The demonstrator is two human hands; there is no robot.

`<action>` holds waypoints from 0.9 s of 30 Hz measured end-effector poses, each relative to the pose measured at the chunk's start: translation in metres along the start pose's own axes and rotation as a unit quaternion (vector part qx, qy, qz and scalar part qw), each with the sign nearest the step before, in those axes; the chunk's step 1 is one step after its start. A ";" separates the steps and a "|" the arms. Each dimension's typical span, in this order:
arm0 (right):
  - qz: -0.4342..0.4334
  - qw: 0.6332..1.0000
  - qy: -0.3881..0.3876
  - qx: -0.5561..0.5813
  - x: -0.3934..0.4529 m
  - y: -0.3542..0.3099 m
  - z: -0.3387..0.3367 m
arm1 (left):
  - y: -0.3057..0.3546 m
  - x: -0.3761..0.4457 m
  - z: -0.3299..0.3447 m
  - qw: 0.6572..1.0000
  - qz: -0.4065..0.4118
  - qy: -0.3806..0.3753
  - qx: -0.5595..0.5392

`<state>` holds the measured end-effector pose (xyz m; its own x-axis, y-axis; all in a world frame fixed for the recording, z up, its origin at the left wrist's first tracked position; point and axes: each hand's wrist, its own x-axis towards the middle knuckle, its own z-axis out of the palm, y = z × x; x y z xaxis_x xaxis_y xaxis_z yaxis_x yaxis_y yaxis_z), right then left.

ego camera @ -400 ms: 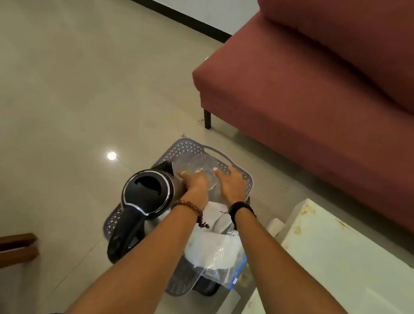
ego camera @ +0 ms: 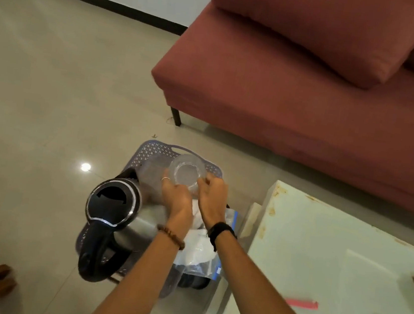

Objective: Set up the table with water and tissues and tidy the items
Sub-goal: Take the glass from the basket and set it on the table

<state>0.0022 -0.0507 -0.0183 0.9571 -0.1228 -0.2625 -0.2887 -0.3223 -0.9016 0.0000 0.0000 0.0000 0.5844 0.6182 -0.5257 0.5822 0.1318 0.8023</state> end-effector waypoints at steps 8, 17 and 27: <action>0.084 0.975 0.109 0.172 -0.147 0.034 -0.195 | -0.058 -0.196 0.006 0.978 -0.015 -0.199 -0.066; 0.206 0.946 0.179 0.177 -0.293 0.166 -0.401 | -0.179 -0.407 0.081 0.938 -0.170 -0.303 0.003; 0.312 0.902 0.217 0.203 -0.318 0.295 -0.486 | -0.290 -0.472 0.174 0.931 -0.249 -0.259 0.073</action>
<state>-0.4000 -0.5628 -0.0333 0.4857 -0.5451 -0.6833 -0.6503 0.2970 -0.6992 -0.3461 -0.4649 -0.0334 0.3944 0.0481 -0.9177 0.9017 0.1721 0.3966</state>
